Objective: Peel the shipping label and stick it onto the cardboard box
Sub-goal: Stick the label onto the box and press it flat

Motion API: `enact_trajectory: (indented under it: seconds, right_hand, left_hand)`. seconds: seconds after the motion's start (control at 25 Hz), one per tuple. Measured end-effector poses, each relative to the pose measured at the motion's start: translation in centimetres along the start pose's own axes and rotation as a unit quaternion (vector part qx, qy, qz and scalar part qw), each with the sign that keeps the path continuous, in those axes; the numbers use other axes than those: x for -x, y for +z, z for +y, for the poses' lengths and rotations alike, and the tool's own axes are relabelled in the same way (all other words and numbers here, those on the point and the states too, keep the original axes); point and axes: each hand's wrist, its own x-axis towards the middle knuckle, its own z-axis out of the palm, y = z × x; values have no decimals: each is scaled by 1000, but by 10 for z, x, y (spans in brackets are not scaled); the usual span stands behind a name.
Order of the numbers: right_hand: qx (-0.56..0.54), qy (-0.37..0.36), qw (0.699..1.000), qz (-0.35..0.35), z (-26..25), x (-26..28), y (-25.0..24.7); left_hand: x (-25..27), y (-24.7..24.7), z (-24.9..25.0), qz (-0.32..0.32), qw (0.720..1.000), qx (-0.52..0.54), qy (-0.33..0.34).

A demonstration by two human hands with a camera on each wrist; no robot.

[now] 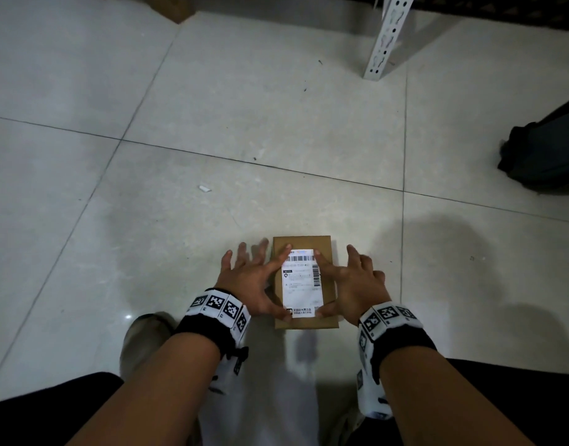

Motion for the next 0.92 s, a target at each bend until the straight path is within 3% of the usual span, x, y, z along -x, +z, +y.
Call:
enact_trajectory:
  seconds: [0.12, 0.24, 0.32, 0.4, 0.52, 0.64, 0.76, 0.92]
  right_hand:
    - [-150, -26, 988, -33, 7, -4, 12]
    - [-300, -54, 952, -40, 14, -5, 21]
    - [-378, -57, 923, -32, 16, -1, 28]
    - [-462, -30, 886, -17, 17, 4, 39]
    - [-581, 24, 813, 38, 15, 12, 57]
    - [-609, 71, 784, 94, -4, 13, 69]
    - [-636, 72, 760, 108, -19, 10, 78]
    - [-620, 53, 770, 141, -19, 8, 71]
  left_hand:
    - [3, -3, -3, -19, 1000, 13, 19]
    - [-1, -1, -7, -34, 997, 54, 32]
    - [-5, 8, -11, -45, 988, 139, 50]
    - [-4, 19, -12, -60, 939, 332, 66]
    - [0, 38, -10, -53, 820, 569, 26]
    - [-1, 53, -3, -3, 754, 656, -26]
    - [-6, 63, 4, 30, 697, 717, -20]
    - [-7, 64, 0, 42, 617, 785, -23]
